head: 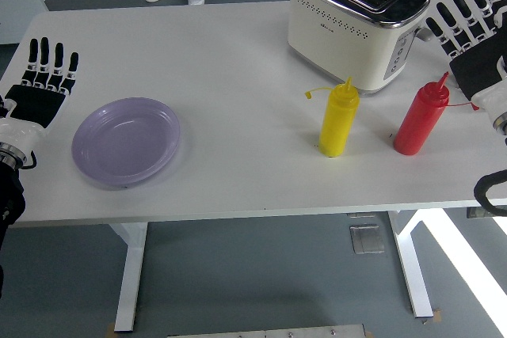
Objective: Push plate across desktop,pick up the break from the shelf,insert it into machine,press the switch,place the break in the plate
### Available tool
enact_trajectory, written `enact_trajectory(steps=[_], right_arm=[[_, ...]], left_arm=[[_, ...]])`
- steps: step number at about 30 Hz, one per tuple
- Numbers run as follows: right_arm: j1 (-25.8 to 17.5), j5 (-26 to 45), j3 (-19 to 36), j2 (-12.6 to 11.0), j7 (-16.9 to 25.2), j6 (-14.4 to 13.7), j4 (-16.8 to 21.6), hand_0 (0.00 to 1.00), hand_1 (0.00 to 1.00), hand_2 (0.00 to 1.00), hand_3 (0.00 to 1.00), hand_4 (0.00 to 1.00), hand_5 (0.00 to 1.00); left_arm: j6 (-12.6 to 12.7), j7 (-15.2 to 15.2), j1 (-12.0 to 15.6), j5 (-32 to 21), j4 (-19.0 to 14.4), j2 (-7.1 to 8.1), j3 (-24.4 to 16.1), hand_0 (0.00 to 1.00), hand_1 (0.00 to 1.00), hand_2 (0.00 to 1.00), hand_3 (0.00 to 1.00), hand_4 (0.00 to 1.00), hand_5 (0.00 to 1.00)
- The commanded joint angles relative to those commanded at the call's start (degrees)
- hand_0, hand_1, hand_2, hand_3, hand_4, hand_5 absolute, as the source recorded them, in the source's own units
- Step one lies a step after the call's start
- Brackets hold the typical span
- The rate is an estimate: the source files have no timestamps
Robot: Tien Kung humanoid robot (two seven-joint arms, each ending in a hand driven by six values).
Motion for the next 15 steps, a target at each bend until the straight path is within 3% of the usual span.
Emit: enact_trajectory(steps=[4,6,15], right_arm=[[0.5,-5.1,-1.2,-0.8,0.4,-0.9,-1.0,0.775,0.728,0.713,0.698,0.69,0.318],[1.1,-8.8,-1.9,-1.4,0.7,-1.5,-1.8,0.775,0.728,0.715,0.697,0.678,0.261],[4.1,-25.6,-3.3,-4.9,2.0,-2.8,-5.8,0.774,0.728,0.714,0.696,0.67,0.231]], left_arm=[[0.4,-1.2,0.5,2.6,-0.5,0.22,-0.2,0.811,0.764,0.737,0.826,0.796,0.998],[0.8,-2.6,1.0,4.9,-1.2,0.44,-0.1,0.813,0.763,0.736,0.818,0.797,0.998],[1.8,-6.9,3.3,16.1,-3.5,1.69,-1.9,0.816,0.763,0.734,0.817,0.798,0.998]])
